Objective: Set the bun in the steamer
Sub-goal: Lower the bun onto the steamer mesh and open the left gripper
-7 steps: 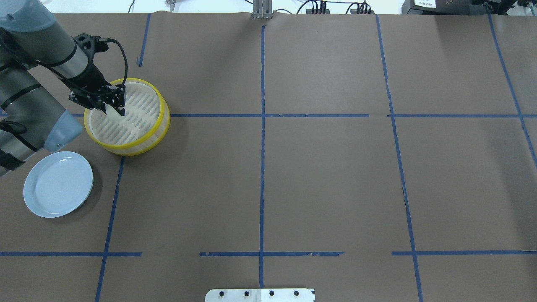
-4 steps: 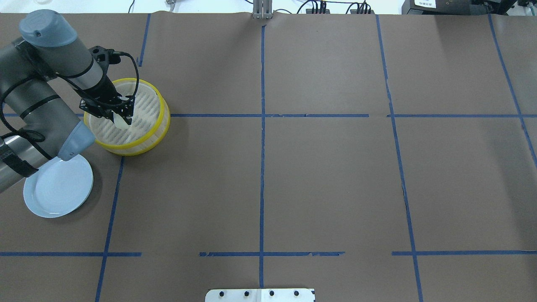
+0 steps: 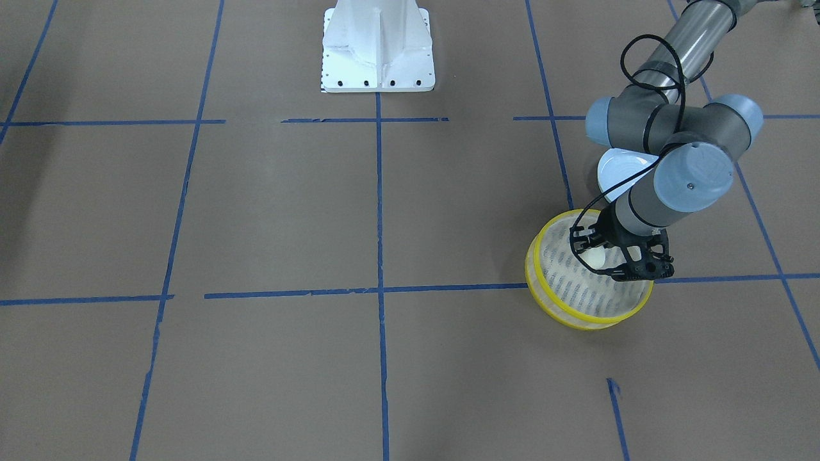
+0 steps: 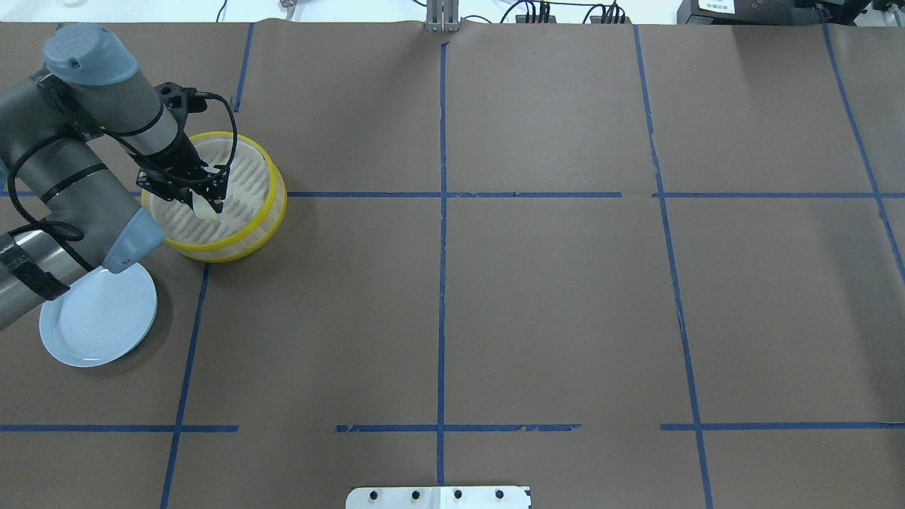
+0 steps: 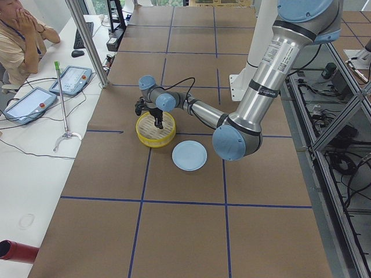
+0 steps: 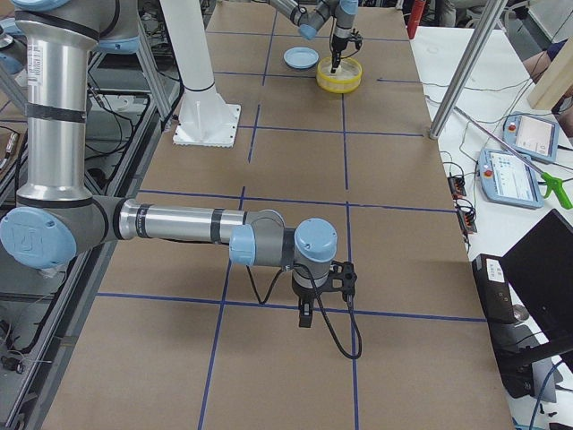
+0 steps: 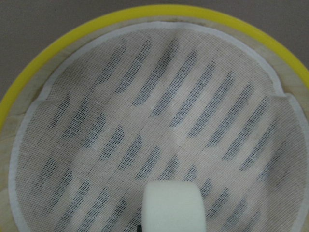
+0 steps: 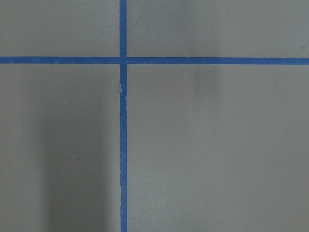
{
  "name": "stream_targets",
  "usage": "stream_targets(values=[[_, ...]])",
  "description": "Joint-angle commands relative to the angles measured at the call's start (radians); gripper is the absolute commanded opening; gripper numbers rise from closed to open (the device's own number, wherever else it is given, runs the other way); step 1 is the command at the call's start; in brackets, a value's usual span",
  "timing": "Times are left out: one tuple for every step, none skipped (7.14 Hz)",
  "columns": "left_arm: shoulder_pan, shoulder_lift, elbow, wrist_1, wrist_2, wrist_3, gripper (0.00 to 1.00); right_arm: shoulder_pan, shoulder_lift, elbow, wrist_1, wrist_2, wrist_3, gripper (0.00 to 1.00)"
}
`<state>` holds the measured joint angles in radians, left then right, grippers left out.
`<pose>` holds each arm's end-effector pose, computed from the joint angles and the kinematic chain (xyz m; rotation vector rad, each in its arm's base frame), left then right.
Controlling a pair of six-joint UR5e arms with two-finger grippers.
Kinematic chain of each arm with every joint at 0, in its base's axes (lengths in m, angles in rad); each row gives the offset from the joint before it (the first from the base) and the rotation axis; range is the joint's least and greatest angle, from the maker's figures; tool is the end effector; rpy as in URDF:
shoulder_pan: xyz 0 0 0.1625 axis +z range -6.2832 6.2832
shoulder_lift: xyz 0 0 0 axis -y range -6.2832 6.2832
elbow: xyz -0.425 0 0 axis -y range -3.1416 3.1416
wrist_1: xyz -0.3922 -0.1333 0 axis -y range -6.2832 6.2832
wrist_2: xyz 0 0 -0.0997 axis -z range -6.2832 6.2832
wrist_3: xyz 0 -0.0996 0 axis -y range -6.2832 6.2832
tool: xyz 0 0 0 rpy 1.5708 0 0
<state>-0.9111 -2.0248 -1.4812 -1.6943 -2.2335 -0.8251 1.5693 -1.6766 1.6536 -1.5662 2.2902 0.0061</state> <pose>0.3584 -0.5797 0.4273 -0.0927 0.7951 0.0052 0.0670 -0.4456 0.6709 -0.0203 -0.7193 0.0110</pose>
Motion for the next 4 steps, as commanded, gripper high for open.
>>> stream_targets(values=[[0.000, 0.000, 0.016, -0.028, 0.015, -0.005, 0.42, 0.000, 0.000, 0.000, 0.000, 0.000, 0.000, 1.00], [0.000, -0.003, 0.036, -0.053, 0.015, -0.006, 0.43, 0.000, 0.000, 0.000, 0.000, 0.000, 0.000, 1.00], [0.000, -0.003, 0.036, -0.054, 0.014, -0.008, 0.43, 0.000, 0.000, 0.000, 0.000, 0.000, 0.000, 1.00], [0.000, -0.006, 0.036, -0.054, 0.015, -0.009, 0.43, 0.000, 0.000, 0.000, 0.000, 0.000, 0.000, 1.00]])
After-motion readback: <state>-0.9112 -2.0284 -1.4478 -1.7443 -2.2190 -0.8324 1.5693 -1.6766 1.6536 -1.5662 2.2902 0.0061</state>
